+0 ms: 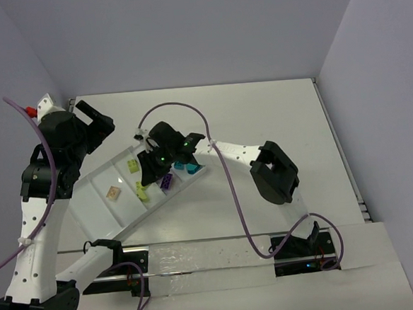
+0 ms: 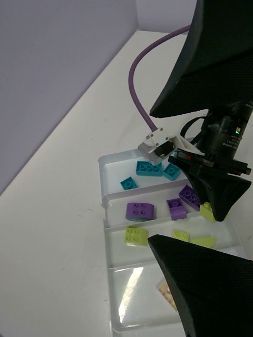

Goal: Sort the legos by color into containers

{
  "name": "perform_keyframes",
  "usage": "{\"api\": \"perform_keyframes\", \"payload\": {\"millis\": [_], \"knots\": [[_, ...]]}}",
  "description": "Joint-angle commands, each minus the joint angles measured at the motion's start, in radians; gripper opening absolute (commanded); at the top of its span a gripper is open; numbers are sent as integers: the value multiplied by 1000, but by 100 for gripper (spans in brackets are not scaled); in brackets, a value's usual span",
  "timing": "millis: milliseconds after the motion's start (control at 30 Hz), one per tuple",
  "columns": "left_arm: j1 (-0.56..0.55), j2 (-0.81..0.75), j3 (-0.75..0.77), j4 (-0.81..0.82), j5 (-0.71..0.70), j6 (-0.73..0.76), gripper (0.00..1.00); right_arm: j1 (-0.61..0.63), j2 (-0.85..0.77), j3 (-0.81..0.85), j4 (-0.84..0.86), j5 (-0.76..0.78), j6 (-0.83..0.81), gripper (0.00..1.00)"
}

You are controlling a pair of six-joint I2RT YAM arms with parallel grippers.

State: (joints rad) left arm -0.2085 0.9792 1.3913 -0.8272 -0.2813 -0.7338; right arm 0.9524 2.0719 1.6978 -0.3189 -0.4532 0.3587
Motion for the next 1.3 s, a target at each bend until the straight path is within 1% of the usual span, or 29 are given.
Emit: {"api": "perform_keyframes", "payload": {"millis": [0,67,100,233,333,400,567,633,933,1033,1133,1233,1267], "knots": [[1,-24,-11,6,-14,-15,99,3,35,47,-69,-4,-44,14],[2,-16,-12,7,-7,-14,99,7,53,46,-80,-1,-46,18],[1,-15,-13,10,-3,-11,99,8,59,43,-82,3,-46,22],[1,-25,-20,20,-1,-6,99,9,78,60,-105,1,-55,48],[2,-25,-21,17,1,-5,99,10,79,81,-120,5,-60,56],[3,-24,-26,17,1,-6,99,11,71,95,-131,11,-66,60],[1,-22,-35,24,7,-2,99,11,24,117,-148,37,-85,64],[1,-21,-35,26,9,-1,99,11,19,133,-155,29,-87,64],[1,-22,-43,31,14,5,99,14,87,185,-148,-61,-55,64],[1,-25,-46,30,12,9,99,16,112,207,-163,-64,-53,64],[1,-25,-46,26,5,15,99,13,63,192,-167,-22,-64,64],[1,-19,-51,23,7,19,99,1,4,170,-175,73,-80,64],[1,-19,-52,22,7,22,99,-14,-46,157,-175,118,-79,65]]}}
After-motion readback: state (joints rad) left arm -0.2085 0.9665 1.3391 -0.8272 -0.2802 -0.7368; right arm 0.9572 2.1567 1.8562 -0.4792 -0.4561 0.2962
